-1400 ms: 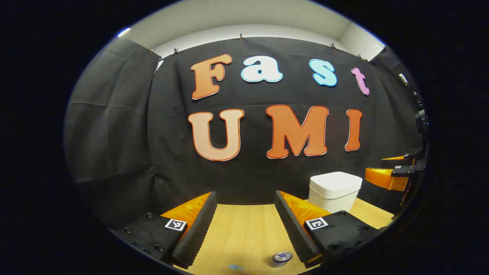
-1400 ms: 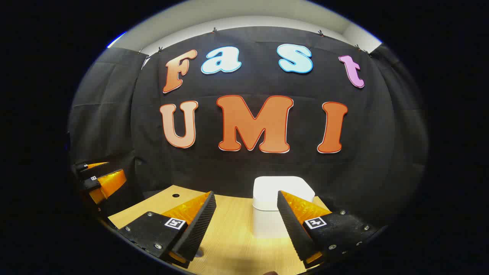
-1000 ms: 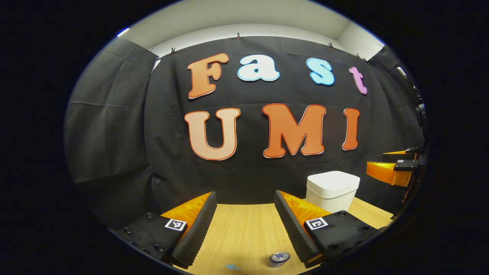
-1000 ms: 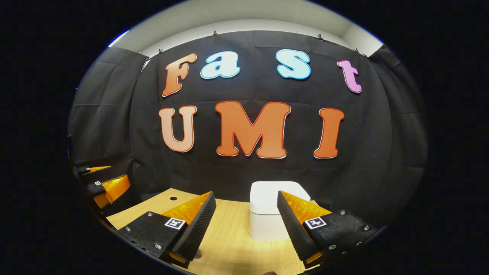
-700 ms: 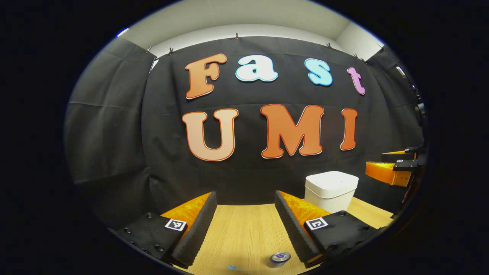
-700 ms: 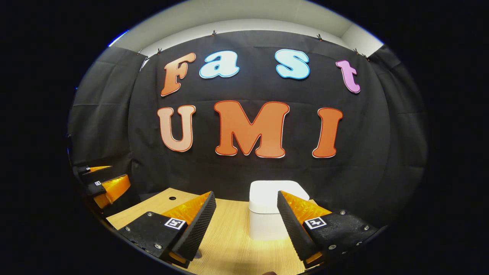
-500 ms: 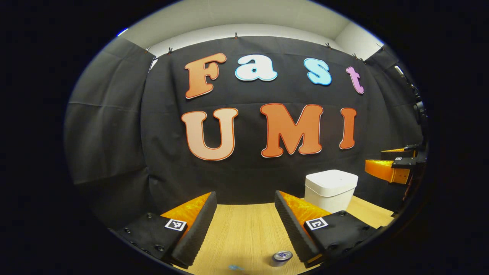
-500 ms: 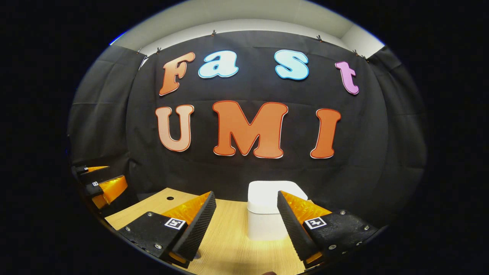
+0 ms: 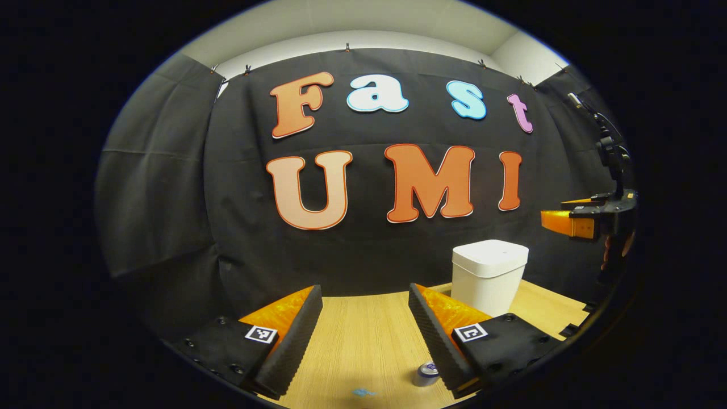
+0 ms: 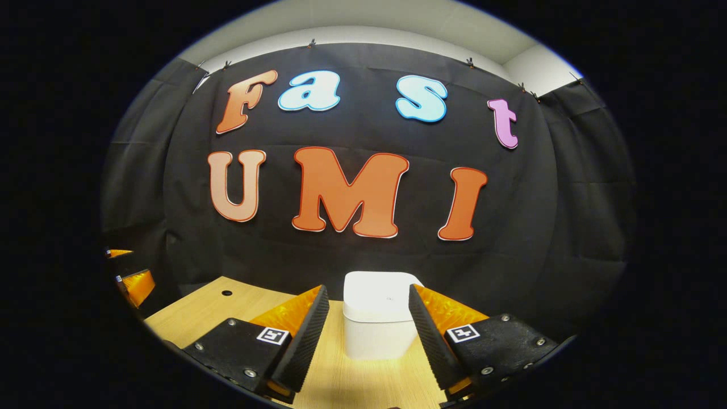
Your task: Press the lid of the desktop garbage bin to open it, pick up the crumpled paper on the desktop and throw it into the bin, then pick up the pop can on the desktop and drop it into the bin, and finally close the garbage bin lid.
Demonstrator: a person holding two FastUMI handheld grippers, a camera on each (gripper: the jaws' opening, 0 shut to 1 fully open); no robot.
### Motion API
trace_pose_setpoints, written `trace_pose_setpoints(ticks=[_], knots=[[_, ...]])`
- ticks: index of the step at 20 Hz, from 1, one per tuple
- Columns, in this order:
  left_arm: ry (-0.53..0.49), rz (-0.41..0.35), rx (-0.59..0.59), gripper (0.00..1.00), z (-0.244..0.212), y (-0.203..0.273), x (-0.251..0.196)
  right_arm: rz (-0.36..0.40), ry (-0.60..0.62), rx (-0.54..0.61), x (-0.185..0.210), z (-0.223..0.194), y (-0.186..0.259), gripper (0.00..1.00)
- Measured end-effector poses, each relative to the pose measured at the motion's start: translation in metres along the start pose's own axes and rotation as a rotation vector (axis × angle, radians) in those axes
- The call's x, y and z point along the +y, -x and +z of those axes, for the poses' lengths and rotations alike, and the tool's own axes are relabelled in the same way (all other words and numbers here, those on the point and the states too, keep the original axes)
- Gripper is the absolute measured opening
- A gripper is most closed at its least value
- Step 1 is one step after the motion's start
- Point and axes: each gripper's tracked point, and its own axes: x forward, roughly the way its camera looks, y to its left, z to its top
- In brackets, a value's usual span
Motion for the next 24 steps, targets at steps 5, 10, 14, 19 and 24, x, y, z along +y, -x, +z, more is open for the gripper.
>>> trace_pose_setpoints(ticks=[5,10,14,19,24], knots=[[0.012,0.061,0.018,0.98,-0.006,-0.001,0.022,0.024,0.034,-0.044,0.000,0.015,-0.022,0.71],[0.011,0.143,0.025,0.98,-0.004,-0.012,0.025,0.053,0.021,-0.081,-0.019,0.024,-0.060,0.45],[0.012,0.175,0.036,0.98,-0.007,-0.019,0.015,0.056,-0.003,-0.051,-0.036,0.012,-0.092,0.22],[-0.006,0.196,0.071,0.98,-0.015,-0.027,0.000,0.117,-0.064,0.008,-0.034,-0.018,-0.121,0.01],[-0.011,0.213,0.113,0.98,-0.030,-0.027,-0.015,0.137,-0.069,0.096,-0.035,-0.063,-0.149,0.01]])
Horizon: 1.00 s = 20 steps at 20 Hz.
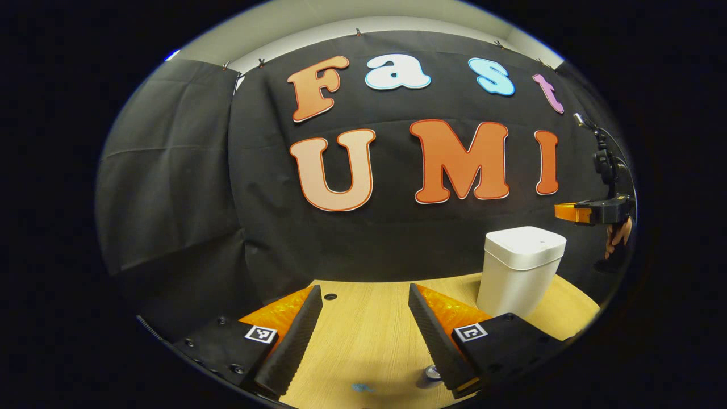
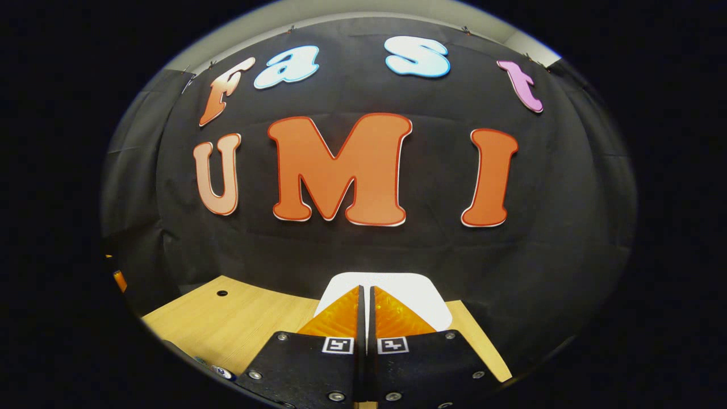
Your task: Press the lid of the desktop garbage bin to open it, pick up the crumpled paper on the desktop and throw it into the bin, then pick up the pop can on the desktop and drop it into the bin, and finally close the garbage bin lid.
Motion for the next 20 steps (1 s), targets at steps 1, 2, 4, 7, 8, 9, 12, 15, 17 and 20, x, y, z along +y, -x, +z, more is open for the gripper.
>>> trace_pose_setpoints(ticks=[1,2,4,7,8,9,12,15,17,20], knots=[[0.000,0.006,0.012,0.98,-0.004,0.001,-0.003,0.003,-0.002,0.013,-0.002,-0.005,-0.007,0.01],[-0.002,0.015,0.020,0.98,-0.007,0.003,-0.003,0.009,-0.008,0.029,-0.003,-0.011,-0.013,0.01],[-0.003,0.038,0.029,0.99,-0.010,0.003,-0.002,0.023,-0.023,0.063,-0.004,-0.022,-0.026,0.01],[-0.013,0.067,0.026,0.99,-0.006,0.003,0.000,0.027,-0.044,0.101,-0.007,-0.034,-0.039,0.01],[-0.019,0.074,0.027,0.99,-0.006,0.002,0.001,0.028,-0.049,0.113,-0.008,-0.038,-0.043,0.01],[-0.021,0.074,0.030,0.99,-0.006,0.001,-0.002,0.034,-0.053,0.121,-0.008,-0.041,-0.046,0.01],[-0.018,0.065,0.049,0.99,-0.010,0.000,-0.010,0.034,-0.055,0.166,-0.012,-0.055,-0.055,0.01],[-0.023,0.069,0.056,0.99,-0.012,-0.004,-0.012,0.036,-0.057,0.189,-0.013,-0.066,-0.054,0.01],[-0.026,0.067,0.059,0.99,-0.012,-0.002,-0.012,0.037,-0.042,0.185,-0.013,-0.066,-0.056,0.01],[-0.017,0.060,0.066,0.99,-0.013,-0.004,-0.013,0.022,-0.098,0.212,-0.010,-0.069,-0.063,0.01]])
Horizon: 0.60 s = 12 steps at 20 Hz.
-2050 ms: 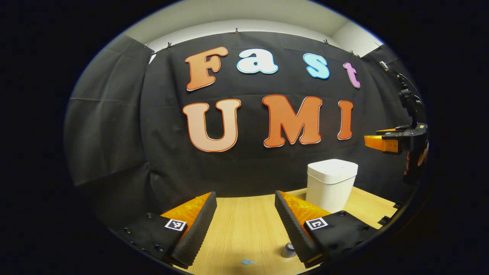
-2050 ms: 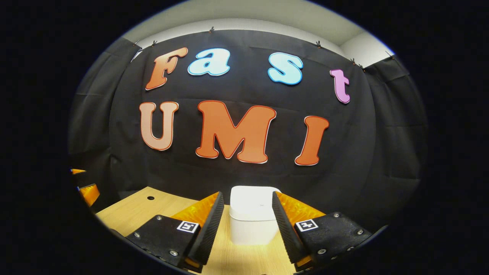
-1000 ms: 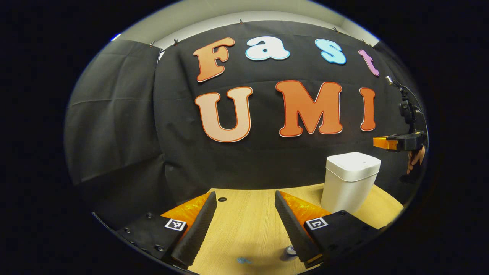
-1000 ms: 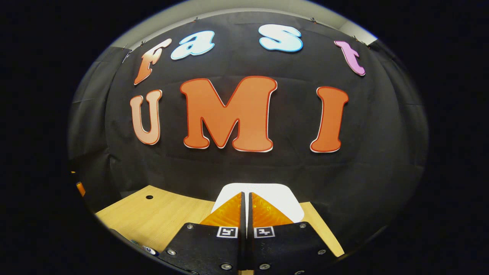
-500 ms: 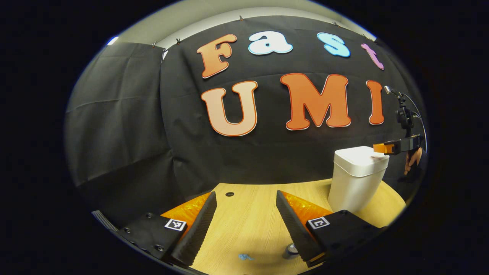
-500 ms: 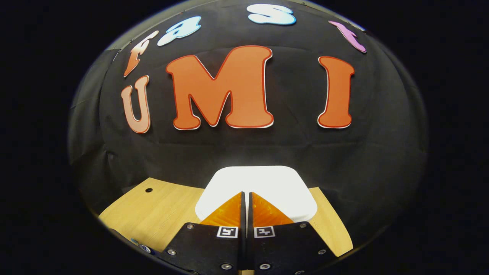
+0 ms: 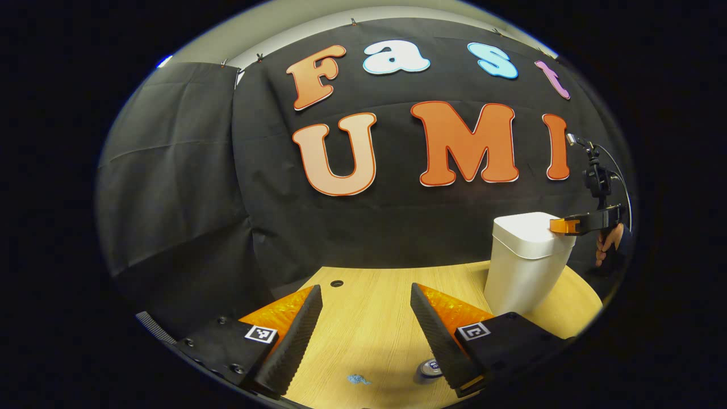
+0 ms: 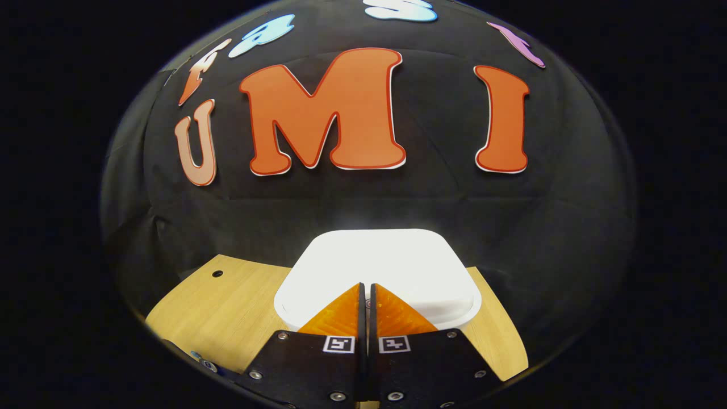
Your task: Press the lid of the desktop garbage bin to open it, pick up the crumpled paper on the desktop and throw it into the bin, then pick up the pop can on the desktop and drop it into the bin, and finally close the garbage bin lid.
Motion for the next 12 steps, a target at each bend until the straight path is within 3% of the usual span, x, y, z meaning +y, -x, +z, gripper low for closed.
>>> trace_pose_setpoints(ticks=[8,12], knots=[[0.016,-0.033,-0.027,0.99,0.007,-0.014,0.015,-0.034,0.047,0.003,0.005,0.012,0.013,0.01],[0.028,-0.080,-0.023,1.00,0.006,-0.026,0.023,-0.068,0.101,-0.094,0.015,0.039,0.041,0.01]])
